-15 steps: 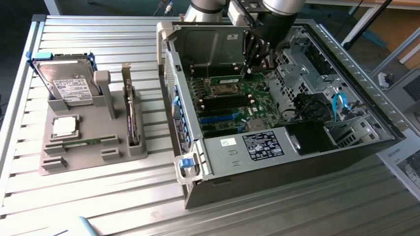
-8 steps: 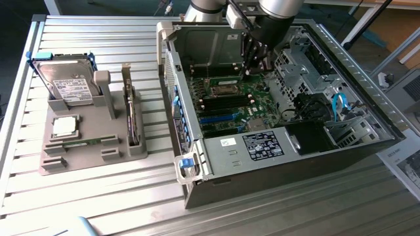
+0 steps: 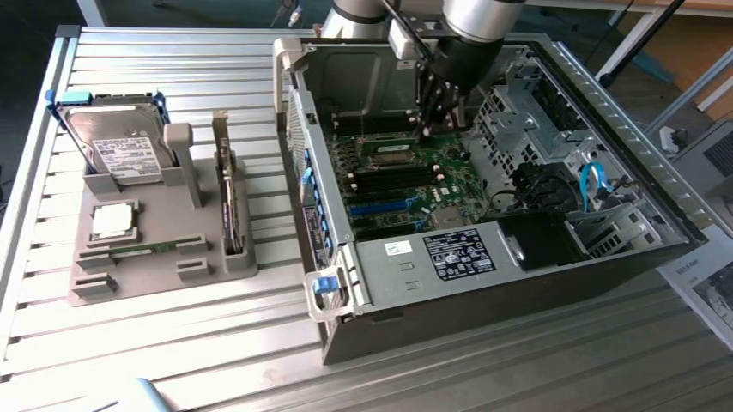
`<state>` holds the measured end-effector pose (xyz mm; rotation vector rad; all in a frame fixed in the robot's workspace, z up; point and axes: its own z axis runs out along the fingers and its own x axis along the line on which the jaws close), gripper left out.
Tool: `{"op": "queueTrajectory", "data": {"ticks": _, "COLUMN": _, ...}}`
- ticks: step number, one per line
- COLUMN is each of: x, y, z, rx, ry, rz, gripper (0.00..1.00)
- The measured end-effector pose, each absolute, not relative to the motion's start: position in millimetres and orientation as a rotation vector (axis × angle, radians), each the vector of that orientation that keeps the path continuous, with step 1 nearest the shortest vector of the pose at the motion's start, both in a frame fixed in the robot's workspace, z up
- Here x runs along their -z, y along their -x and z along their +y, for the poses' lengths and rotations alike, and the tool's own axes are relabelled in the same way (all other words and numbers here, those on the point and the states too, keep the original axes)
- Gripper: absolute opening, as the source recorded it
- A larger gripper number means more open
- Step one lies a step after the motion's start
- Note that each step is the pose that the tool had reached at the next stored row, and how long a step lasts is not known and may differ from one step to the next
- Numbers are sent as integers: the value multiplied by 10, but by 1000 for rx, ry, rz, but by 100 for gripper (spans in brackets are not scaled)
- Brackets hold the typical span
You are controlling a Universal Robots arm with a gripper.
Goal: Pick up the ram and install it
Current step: 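Insert the ram into the slot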
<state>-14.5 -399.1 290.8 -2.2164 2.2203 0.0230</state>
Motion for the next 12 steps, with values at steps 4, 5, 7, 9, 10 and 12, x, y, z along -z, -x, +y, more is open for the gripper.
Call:
{"op": "queueTrajectory", "data": {"ticks": 4, "x": -2825, "y": 158, "z": -3978, "rx": -23, "ry": 2216, "rz": 2221, "gripper": 12}}
{"op": "queueTrajectory", "data": {"ticks": 5, "x": -2809, "y": 161, "z": -3977, "rx": -23, "ry": 2216, "rz": 2221, "gripper": 12}}
{"op": "queueTrajectory", "data": {"ticks": 7, "x": -2764, "y": 167, "z": -3977, "rx": -23, "ry": 2216, "rz": 2221, "gripper": 12}}
{"op": "queueTrajectory", "data": {"ticks": 9, "x": -2729, "y": 172, "z": -3977, "rx": -23, "ry": 2216, "rz": 2221, "gripper": 12}}
{"op": "queueTrajectory", "data": {"ticks": 10, "x": -2719, "y": 174, "z": -3977, "rx": -23, "ry": 2216, "rz": 2221, "gripper": 12}}
{"op": "queueTrajectory", "data": {"ticks": 12, "x": -2697, "y": 177, "z": -3977, "rx": -23, "ry": 2215, "rz": 2221, "gripper": 12}}
